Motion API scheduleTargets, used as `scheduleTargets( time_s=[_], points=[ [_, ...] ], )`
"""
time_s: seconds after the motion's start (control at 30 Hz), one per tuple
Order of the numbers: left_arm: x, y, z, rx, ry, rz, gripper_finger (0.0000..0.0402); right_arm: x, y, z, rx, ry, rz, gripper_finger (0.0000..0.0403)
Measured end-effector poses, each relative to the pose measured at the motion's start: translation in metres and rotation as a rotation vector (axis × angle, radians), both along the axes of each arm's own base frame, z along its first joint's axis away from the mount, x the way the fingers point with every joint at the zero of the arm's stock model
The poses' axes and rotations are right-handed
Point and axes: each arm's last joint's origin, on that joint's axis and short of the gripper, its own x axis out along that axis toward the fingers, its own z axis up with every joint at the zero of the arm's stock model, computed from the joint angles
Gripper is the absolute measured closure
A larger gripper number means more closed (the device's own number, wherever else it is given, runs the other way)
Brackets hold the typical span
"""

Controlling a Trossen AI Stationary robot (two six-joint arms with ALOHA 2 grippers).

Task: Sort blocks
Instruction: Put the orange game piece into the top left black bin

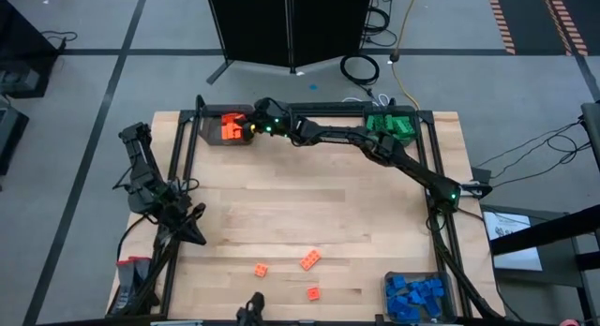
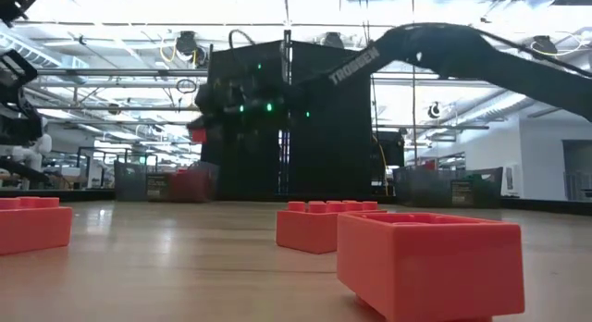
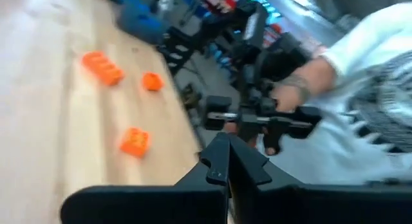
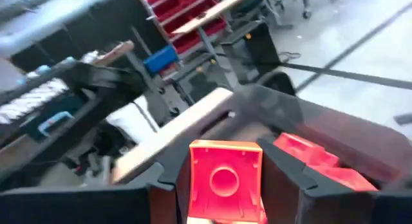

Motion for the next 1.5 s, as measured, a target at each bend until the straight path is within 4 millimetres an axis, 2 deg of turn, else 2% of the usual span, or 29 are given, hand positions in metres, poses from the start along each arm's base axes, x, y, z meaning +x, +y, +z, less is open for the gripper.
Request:
scheduleTargets(
  time_s=[0.1,0.23,0.33,0.43,0.53,0.67,0.8,0.93,1.0,1.07,1.17,1.23,1.27,1.33,1.5],
  points=[
    [0.001,0.002,-0.004,0.037,0.012,0.053,0.0401,0.001,-0.007,-0.009,-0.003,-0.022,-0.038,0.0281],
    [0.002,0.004,-0.005,0.056,0.009,0.125,0.0401,0.004,-0.023,-0.004,0.054,-0.107,-0.109,0.0281],
    [0.002,0.004,-0.005,0.061,0.005,0.158,0.0401,0.008,-0.035,-0.008,0.097,-0.151,-0.123,0.0281],
    [0.002,0.005,-0.005,0.065,0.006,0.166,0.0401,0.007,-0.036,-0.018,0.124,-0.166,-0.145,0.0279],
    [0.003,0.005,-0.006,0.075,0.006,0.183,0.0401,0.008,-0.034,-0.025,0.196,-0.115,-0.14,0.0249],
    [0.003,0.005,-0.006,0.087,0.002,0.207,0.0401,0.008,-0.034,-0.026,0.193,-0.085,-0.129,0.0203],
    [0.003,0.006,-0.007,0.097,0.003,0.229,0.0401,0.009,-0.033,-0.01,0.095,-0.128,-0.071,0.0184],
    [0.003,0.007,-0.008,0.102,0.008,0.239,0.0401,0.006,-0.032,0.01,0.072,-0.146,0.038,0.018],
    [0.003,0.007,-0.008,0.102,0.008,0.24,0.0401,0.002,-0.031,0.029,0.061,-0.155,0.16,0.0179],
    [0.003,0.007,-0.008,0.102,0.008,0.24,0.0401,-0.006,-0.03,0.059,0.083,-0.146,0.325,0.0182],
    [0.003,0.006,-0.007,0.094,0.007,0.24,0.0401,-0.027,-0.01,0.116,0.099,-0.072,0.644,0.0196],
    [0.003,0.006,-0.007,0.091,0.006,0.241,0.0401,-0.042,0.02,0.146,0.111,0.03,0.868,0.0207],
    [0.003,0.006,-0.007,0.093,0.006,0.24,0.0401,-0.05,0.037,0.153,0.123,0.106,0.951,0.0212],
    [0.003,0.007,-0.007,0.094,0.006,0.241,0.0401,-0.07,0.074,0.155,0.113,0.296,1.044,0.0224],
    [0.003,0.007,-0.007,0.095,0.005,0.244,0.0401,-0.109,0.163,0.132,-0.041,0.916,1.187,0.0248]
  ],
)
